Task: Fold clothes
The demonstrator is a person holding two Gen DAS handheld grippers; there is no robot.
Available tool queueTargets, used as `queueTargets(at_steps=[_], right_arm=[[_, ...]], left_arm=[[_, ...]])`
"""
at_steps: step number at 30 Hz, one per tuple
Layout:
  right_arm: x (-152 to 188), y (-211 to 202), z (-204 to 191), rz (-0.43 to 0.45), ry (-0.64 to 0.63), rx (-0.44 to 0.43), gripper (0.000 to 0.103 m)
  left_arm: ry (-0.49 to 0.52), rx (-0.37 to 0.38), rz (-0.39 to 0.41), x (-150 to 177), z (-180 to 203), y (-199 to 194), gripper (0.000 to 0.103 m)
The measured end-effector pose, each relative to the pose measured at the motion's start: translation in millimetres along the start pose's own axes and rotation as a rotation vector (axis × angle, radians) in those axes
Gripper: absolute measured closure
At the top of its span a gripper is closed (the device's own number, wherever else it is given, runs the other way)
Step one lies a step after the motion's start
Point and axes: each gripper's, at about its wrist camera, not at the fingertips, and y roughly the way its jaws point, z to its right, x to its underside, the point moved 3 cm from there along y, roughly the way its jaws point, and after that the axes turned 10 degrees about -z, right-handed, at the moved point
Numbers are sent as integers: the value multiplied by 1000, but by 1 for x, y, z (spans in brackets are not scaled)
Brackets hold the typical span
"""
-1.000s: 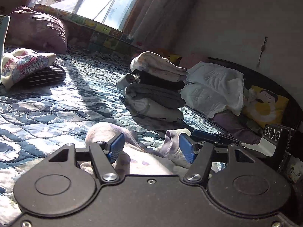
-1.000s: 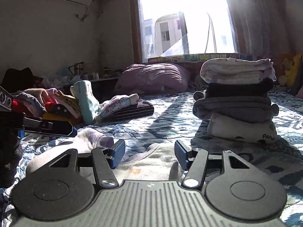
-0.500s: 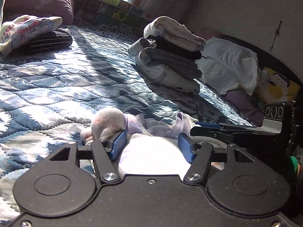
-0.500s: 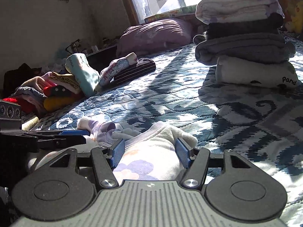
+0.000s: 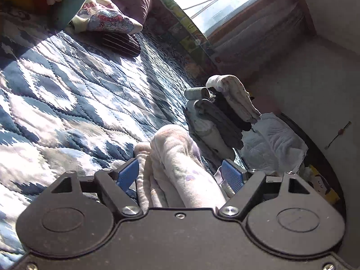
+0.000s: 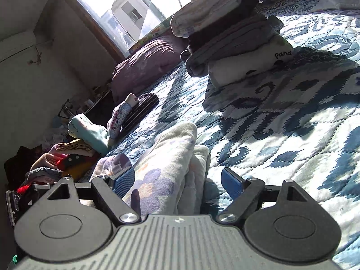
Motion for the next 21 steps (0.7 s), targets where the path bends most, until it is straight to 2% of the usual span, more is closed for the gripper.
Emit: queueTargets(at_steps=[2, 4, 7, 10, 12, 13, 15, 17, 21], right_arm=[[6, 7, 10, -37, 95, -44, 20], [10, 11, 8, -41, 100, -44, 20], [13, 17, 4, -48, 112, -49, 21], [25, 24, -6, -53, 108, -42, 32], [30, 25, -13, -40, 104, -39, 38], [32, 25, -14, -39, 124, -50, 44], [34, 23, -15, -21, 162, -77, 50], [37, 16, -19, -3, 179, -117, 55], [45, 9, -45, 6, 168, -211, 56]], left_arm=[[-45, 11, -45, 5, -2, 6, 22], [-74, 21, -67, 9, -1, 13, 22], [-96, -4, -78, 11, 1, 23, 23], [-109, 5, -80, 14, 3, 26, 25], [-127, 3, -74, 18, 4, 26, 35], [-143, 6, -67, 21, 4, 25, 38], [-182, 41, -62, 24, 3, 21, 52], [-227, 100, -52, 26, 2, 12, 56], [-255, 169, 5, 28, 3, -27, 56]])
